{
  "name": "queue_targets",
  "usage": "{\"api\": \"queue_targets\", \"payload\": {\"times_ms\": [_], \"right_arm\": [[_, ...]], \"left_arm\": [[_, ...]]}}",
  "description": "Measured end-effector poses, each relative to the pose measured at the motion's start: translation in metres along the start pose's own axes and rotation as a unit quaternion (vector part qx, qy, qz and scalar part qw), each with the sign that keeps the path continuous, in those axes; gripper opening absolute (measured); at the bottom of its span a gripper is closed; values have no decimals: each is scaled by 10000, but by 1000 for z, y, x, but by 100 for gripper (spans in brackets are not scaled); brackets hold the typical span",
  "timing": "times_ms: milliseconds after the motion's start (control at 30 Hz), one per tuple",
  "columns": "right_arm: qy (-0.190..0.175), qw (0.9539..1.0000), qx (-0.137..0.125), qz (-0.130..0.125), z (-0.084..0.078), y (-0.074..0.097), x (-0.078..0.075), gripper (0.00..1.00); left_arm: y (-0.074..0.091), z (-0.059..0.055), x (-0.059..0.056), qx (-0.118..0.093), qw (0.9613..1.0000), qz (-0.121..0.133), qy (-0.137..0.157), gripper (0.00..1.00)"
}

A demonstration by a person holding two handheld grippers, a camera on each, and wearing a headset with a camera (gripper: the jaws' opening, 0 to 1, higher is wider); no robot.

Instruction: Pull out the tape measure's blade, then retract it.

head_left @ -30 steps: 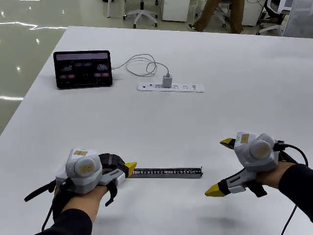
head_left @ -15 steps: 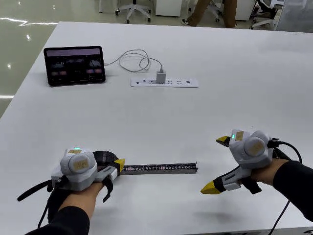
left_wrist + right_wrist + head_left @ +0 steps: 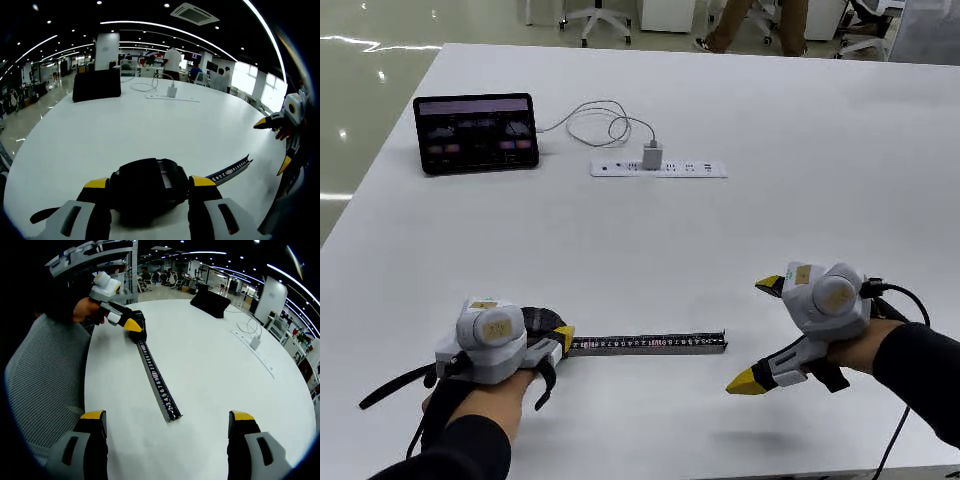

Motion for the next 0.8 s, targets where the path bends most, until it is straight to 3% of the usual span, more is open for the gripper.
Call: {"api": "queue_targets", "payload": {"times_ms": [133, 267, 333, 533, 800], "right_arm": [[708, 9962, 277, 422, 1, -11, -1, 82], [1205, 9871, 551, 898, 1, -24, -5, 64], [1283, 9834, 674, 1089, -1, -28, -7, 53], [1463, 9736, 971, 1457, -5, -41, -11, 37], [1516, 9669, 1201, 1666, -16, -48, -7, 29]], "left_arm": [[0, 0, 0, -3, 10000, -8, -27, 58], [0, 0, 0, -1, 10000, -4, -68, 58], [0, 0, 0, 2, 10000, -8, -80, 58], [1, -1, 1, 14, 9999, -8, -110, 58], [1, -1, 0, 15, 9999, -5, -158, 58]]}}
Point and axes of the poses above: the centre of the closed fingertips' face, and the gripper's own axes: y roughly backward along the fingers, x roughly to its left, z roughly out of its top, the point moved 3 cm from there along y, roughly backward along the fingers, and after that the axes turned 13 degrees about y, right-handed, at the moved point
